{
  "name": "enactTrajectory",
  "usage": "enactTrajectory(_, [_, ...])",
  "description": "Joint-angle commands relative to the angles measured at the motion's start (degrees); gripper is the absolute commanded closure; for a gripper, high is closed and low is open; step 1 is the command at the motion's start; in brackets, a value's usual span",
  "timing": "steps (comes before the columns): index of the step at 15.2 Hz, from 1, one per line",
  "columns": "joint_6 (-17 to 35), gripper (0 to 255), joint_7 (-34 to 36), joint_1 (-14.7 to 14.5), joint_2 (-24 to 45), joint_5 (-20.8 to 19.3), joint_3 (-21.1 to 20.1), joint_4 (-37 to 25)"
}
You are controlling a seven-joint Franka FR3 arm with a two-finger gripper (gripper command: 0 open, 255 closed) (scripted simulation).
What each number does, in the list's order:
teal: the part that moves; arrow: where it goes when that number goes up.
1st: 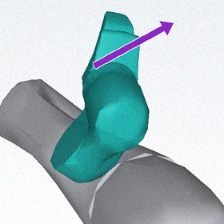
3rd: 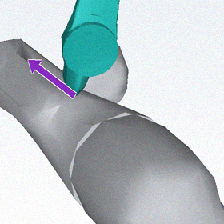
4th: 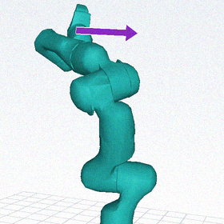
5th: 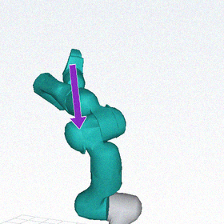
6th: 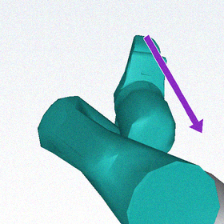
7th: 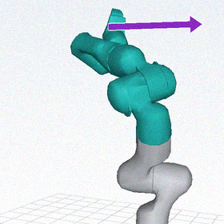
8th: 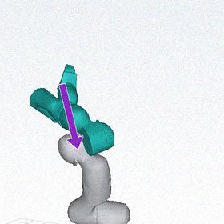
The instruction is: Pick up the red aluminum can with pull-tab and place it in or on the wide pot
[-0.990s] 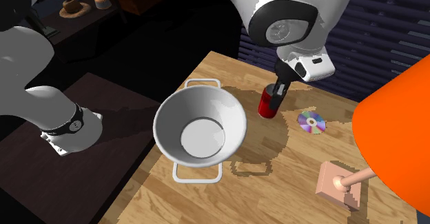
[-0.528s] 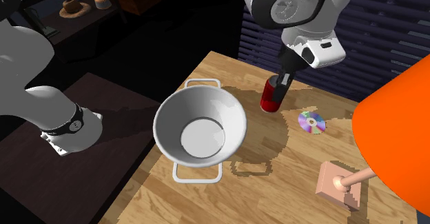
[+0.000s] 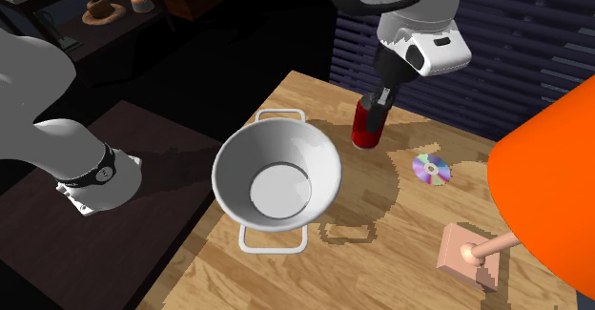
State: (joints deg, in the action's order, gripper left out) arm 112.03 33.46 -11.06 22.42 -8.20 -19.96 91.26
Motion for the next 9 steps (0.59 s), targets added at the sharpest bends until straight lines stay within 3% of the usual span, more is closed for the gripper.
enactTrajectory(1, [1.97,255,-0.82,1.37,-4.58,1.36,-0.35,6.29])
enactTrajectory(9, [6.41,255,-6.5,4.87,-24.2,8.73,-0.34,29.04])
